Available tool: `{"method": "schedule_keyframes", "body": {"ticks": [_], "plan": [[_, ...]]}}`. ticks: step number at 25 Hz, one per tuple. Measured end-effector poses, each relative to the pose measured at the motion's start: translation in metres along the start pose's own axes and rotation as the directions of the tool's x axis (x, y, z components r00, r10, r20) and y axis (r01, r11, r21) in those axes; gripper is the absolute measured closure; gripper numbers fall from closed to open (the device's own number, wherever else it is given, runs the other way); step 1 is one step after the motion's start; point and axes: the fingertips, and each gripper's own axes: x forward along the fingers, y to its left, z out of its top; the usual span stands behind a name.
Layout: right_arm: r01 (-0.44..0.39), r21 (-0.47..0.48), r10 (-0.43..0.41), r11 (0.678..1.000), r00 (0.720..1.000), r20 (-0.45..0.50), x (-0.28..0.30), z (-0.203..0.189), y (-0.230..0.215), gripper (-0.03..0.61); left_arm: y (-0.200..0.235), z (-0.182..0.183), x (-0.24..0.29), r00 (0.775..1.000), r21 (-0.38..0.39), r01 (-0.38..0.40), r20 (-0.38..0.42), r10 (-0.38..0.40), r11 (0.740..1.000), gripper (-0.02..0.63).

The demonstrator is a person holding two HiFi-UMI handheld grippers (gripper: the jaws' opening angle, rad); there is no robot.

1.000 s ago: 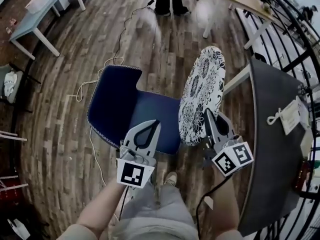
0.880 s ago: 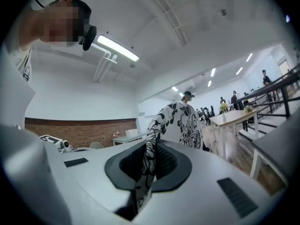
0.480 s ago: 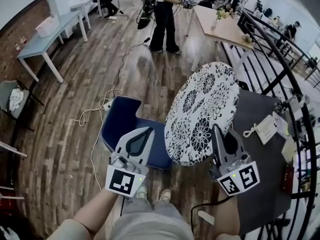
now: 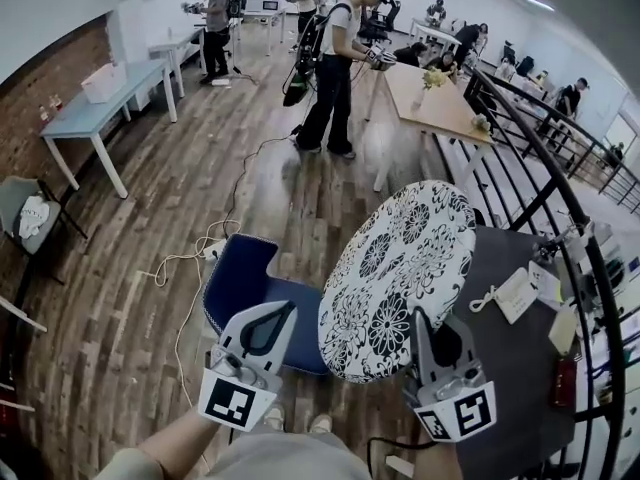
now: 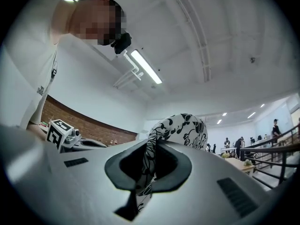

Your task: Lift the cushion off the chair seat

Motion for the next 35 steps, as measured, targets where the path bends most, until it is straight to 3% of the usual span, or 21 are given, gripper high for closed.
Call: {"method": "schedule_keyframes", "body": {"ticks": [3,5,11,17,23,27,35], "plan": [[0.006,-0.030,-0.006,1.000,1.000,-0.007,-0.007,-0.004,0.008,0.569,-0.003,0.004,-0.007,1.000,-0.033,-0.014,0.016,0.014,0.999,0.609],[-0.008,-0.051,0.006,0.999,0.999,-0.034,-0.006,-0.019,0.017,0.569,-0.001,0.004,-0.011,0.998,-0.098,-0.052,0.038,0.056,0.994,0.610],[-0.057,0.025,0.060,0.998,0.992,-0.110,0.003,-0.071,0.043,0.569,-0.009,-0.018,-0.004,0.998,-0.157,-0.054,0.025,0.059,0.986,0.609],[-0.090,0.051,0.095,0.995,0.989,-0.111,0.015,-0.076,0.049,0.569,0.001,-0.025,-0.006,0.994,-0.216,-0.105,0.014,0.111,0.971,0.609],[-0.112,0.041,0.117,0.993,0.984,-0.131,0.012,-0.076,0.046,0.569,-0.007,-0.026,-0.002,0.994,-0.179,-0.110,-0.008,0.110,0.978,0.610],[-0.125,0.037,0.129,0.991,0.982,-0.136,0.006,-0.075,0.051,0.569,-0.018,-0.025,-0.004,0.997,-0.099,-0.075,-0.036,0.072,0.992,0.610],[-0.150,0.033,0.153,0.988,0.980,-0.129,-0.001,-0.068,0.061,0.569,-0.031,-0.018,-0.013,0.997,-0.061,-0.049,-0.058,0.046,0.997,0.610]]}}
